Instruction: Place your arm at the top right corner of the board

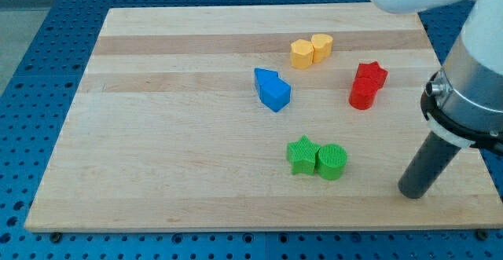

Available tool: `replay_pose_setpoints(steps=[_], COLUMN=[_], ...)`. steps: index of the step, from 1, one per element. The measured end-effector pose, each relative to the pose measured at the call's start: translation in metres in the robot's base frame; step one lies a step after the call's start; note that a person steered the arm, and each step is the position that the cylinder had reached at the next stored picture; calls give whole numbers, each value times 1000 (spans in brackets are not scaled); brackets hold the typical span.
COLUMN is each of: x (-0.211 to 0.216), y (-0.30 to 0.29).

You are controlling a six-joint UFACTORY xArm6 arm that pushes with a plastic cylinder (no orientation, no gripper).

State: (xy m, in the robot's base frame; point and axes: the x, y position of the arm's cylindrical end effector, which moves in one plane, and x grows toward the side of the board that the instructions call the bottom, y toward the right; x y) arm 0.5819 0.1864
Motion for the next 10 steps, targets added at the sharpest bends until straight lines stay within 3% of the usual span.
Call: replay_pose_setpoints(steps=[3, 4, 5, 6, 10], x=[6, 13, 13, -34, -296], y=[10, 89, 94, 85, 59])
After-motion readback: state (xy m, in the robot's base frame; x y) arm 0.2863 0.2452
